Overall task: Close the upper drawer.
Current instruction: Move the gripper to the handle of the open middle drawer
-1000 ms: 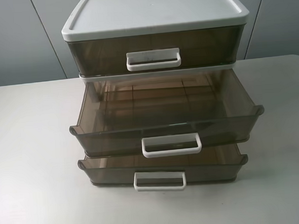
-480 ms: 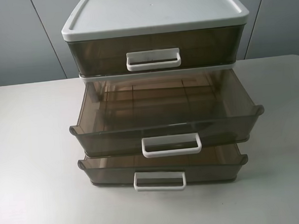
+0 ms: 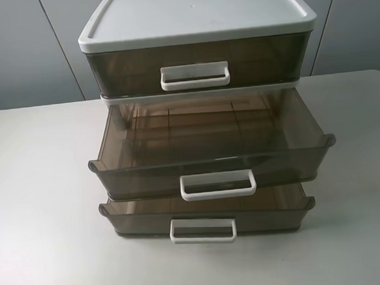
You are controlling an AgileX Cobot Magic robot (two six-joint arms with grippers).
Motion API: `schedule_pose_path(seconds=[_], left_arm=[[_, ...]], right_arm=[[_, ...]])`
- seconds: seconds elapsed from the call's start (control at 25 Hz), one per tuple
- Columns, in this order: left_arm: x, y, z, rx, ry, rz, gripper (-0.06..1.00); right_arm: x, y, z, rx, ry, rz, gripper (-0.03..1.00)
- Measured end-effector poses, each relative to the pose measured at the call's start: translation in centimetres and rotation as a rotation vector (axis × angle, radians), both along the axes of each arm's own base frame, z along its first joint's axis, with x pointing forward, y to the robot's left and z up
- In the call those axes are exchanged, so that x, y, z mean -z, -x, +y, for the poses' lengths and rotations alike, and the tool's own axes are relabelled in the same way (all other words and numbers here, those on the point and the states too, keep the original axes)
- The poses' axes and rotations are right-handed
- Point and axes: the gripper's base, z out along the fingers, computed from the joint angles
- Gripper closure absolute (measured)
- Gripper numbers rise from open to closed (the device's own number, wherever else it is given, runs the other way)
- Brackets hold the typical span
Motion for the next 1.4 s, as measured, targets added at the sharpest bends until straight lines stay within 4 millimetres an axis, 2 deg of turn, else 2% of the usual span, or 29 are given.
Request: schedule_pose_path(seconds=[0.28, 0.44, 0.52, 0.72, 0.96, 1.2, 1.4], left_arm=[[0.0, 0.0, 0.0, 0.000, 0.000, 0.000, 0.20], [0.0, 0.0, 0.0, 0.000, 0.000, 0.000, 0.20], [0.0, 0.0, 0.0, 0.000, 0.000, 0.000, 0.20], [0.0, 0.0, 0.0, 0.000, 0.000, 0.000, 0.20], [0.0, 0.0, 0.0, 0.001, -0.002, 0.000, 0.20], [0.0, 0.0, 0.0, 0.001, -0.002, 0.000, 0.20], [0.0, 0.0, 0.0, 0.001, -0.002, 0.000, 0.20]], right_arm=[[-2.1, -6.9, 1.9, -0.214, 0.076, 0.063, 0.27], [-3.1, -9.3, 4.9, -0.424, 0.120, 0.095, 0.27], [-3.4, -9.9, 7.1, -0.561, 0.162, 0.103, 0.27], [-2.3, -9.4, 12.6, -0.908, 0.332, 0.111, 0.27], [1.2, -7.4, 18.4, -1.207, 0.478, 0.218, 0.27], [5.5, -7.1, 20.8, -1.321, 0.618, 0.453, 0.27], [7.7, -7.7, 21.6, -1.343, 0.698, 0.527, 0.27]])
